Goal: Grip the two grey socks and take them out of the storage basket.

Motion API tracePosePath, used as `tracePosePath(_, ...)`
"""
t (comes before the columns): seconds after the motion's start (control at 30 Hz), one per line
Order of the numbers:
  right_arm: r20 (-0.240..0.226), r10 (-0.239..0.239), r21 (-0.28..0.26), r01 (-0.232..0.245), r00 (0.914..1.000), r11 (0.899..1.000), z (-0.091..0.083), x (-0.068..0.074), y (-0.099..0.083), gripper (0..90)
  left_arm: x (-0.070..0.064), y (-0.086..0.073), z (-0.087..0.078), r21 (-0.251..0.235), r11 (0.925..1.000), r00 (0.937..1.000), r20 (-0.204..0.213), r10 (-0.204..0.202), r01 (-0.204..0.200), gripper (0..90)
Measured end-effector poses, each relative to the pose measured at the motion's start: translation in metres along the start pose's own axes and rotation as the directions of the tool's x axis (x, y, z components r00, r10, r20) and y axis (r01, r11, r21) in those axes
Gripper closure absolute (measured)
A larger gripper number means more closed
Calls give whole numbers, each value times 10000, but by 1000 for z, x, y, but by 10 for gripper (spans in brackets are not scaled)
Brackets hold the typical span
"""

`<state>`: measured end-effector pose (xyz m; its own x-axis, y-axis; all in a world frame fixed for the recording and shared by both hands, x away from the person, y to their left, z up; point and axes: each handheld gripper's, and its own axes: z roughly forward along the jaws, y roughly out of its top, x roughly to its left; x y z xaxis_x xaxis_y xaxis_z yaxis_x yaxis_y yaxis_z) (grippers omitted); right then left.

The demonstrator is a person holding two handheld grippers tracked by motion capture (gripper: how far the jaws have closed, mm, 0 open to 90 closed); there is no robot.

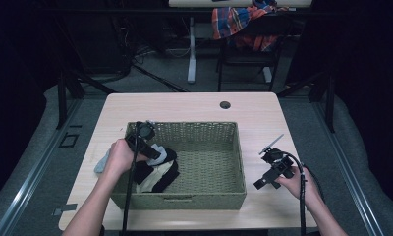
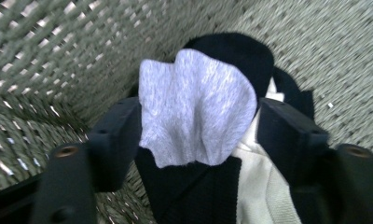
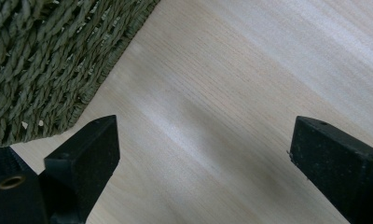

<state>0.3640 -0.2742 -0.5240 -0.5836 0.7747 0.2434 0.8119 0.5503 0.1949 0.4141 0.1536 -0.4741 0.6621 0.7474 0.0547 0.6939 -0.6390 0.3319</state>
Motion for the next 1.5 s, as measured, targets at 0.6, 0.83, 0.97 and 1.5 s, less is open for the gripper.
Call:
tracePosePath(0.6,-12,183,-251,-183,9998,9995,2,0,-2,125,1,-3,30,1481,9889,9979,-601,223,-132,844)
tracePosePath(0.83,147,-166,23,165,9998,9999,-2,-2,-1,129,1,-5,12,837,9961,9986,-401,331,-297,856)
tracePosePath(0.97,175,-136,-58,137,9998,9999,-2,-1,-1,129,0,-10,-5,263,9984,9985,-202,500,-494,856)
tracePosePath(1.5,70,-108,-14,108,9999,9999,-2,-2,-1,130,-2,-15,-50,-751,9949,9968,-485,635,-671,855)
